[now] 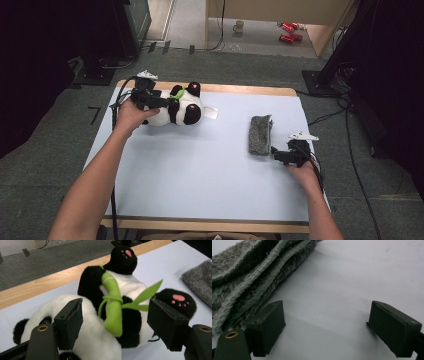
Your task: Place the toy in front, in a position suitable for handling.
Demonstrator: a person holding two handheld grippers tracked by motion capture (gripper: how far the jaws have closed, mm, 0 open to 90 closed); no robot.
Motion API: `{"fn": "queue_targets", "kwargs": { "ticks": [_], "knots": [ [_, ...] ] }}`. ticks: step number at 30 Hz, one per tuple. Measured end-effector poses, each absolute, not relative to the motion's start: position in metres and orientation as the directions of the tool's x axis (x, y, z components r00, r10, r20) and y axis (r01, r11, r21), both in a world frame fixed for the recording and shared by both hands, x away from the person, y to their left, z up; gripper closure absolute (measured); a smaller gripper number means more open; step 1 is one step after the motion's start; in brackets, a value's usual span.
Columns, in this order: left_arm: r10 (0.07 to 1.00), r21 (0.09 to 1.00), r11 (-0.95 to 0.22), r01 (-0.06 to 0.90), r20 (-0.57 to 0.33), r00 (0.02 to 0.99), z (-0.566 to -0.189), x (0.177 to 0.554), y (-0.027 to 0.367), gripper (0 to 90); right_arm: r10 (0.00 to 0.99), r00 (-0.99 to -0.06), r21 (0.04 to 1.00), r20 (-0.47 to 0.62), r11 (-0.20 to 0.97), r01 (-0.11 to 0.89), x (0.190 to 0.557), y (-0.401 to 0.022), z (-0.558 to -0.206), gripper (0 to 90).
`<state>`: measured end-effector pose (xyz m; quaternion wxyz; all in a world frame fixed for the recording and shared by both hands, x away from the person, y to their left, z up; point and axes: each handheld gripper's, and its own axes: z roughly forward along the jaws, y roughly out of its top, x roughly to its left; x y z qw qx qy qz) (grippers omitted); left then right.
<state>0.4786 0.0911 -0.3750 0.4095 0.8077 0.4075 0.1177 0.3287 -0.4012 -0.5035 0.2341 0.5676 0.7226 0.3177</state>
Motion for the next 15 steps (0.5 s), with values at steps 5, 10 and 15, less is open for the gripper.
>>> {"fn": "queue_targets", "kwargs": {
  "ticks": [5, 10, 15],
  "knots": [
    [0.755, 0.756, -0.33, 0.565, -0.149, 0.639, -0.374, 0.488, 0.083, 28.5, 0.969, -0.246, 0.725, 0.023, 0.154, 0.672, 0.329, -0.401, -0.503, 13.1],
    [0.763, 0.755, -0.314, 0.576, -0.16, 0.626, -0.378, 0.498, 0.077, 28.5, 0.969, -0.246, 0.724, 0.022, 0.154, 0.672, 0.329, -0.401, -0.503, 13.2],
    [0.771, 0.747, -0.295, 0.595, -0.182, 0.61, -0.387, 0.505, 0.074, 28.5, 0.969, -0.247, 0.724, 0.023, 0.154, 0.672, 0.329, -0.401, -0.503, 13.1]
  ]
}}
